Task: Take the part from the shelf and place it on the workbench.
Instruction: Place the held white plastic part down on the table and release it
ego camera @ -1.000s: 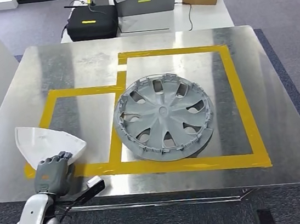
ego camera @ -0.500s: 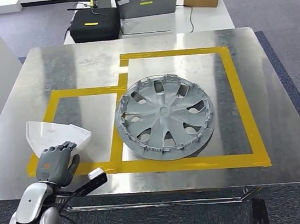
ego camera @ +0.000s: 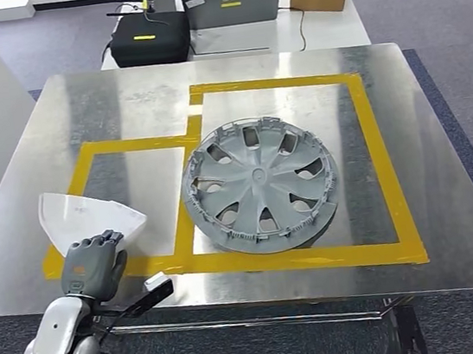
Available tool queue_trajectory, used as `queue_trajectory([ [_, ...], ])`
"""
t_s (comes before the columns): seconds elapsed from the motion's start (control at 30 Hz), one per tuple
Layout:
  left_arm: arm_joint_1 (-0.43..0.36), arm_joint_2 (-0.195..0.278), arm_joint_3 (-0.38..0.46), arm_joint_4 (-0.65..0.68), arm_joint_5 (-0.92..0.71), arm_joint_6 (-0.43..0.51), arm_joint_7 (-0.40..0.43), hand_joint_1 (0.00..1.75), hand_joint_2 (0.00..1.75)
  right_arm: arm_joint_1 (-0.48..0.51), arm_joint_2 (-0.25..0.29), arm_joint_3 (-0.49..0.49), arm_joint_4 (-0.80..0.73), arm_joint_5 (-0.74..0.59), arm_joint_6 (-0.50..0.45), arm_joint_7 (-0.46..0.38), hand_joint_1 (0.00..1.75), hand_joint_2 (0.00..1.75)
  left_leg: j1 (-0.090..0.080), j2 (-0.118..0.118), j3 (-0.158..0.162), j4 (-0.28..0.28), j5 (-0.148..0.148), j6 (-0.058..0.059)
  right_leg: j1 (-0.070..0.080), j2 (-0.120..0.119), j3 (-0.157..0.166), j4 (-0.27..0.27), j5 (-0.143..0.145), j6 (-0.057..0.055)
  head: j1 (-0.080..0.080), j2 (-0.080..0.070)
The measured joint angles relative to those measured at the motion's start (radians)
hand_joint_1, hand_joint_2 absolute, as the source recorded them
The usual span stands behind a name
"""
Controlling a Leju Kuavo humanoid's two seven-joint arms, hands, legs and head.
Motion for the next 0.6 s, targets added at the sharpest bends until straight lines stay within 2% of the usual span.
queue_trajectory([
  [0.03,0.002,0.000,0.000,0.000,-0.001,-0.001,0.002,0.00,1.75,0.000,0.002,0.000,0.000,0.000,0.002,-0.003,0.00,0.00,0.000,0.000,0.000,0.000,0.000,0.000,0.000,0.000,0.000,0.000,0.000,0.000,0.000,0.000],
  [0.17,0.010,0.000,0.005,0.000,-0.006,-0.002,0.006,0.00,0.00,-0.002,0.010,0.000,-0.001,0.002,0.005,-0.010,0.00,0.00,0.000,-0.001,0.000,0.000,0.000,0.000,0.001,0.000,0.000,0.000,0.000,0.000,0.000,0.000],
  [0.6,0.036,-0.020,0.006,-0.041,-0.052,0.018,-0.002,0.00,0.00,-0.001,0.013,0.002,-0.001,-0.015,-0.010,-0.014,0.00,0.00,0.000,-0.001,0.000,0.000,0.000,0.000,0.000,0.000,0.000,0.000,0.000,0.000,0.000,0.000],
])
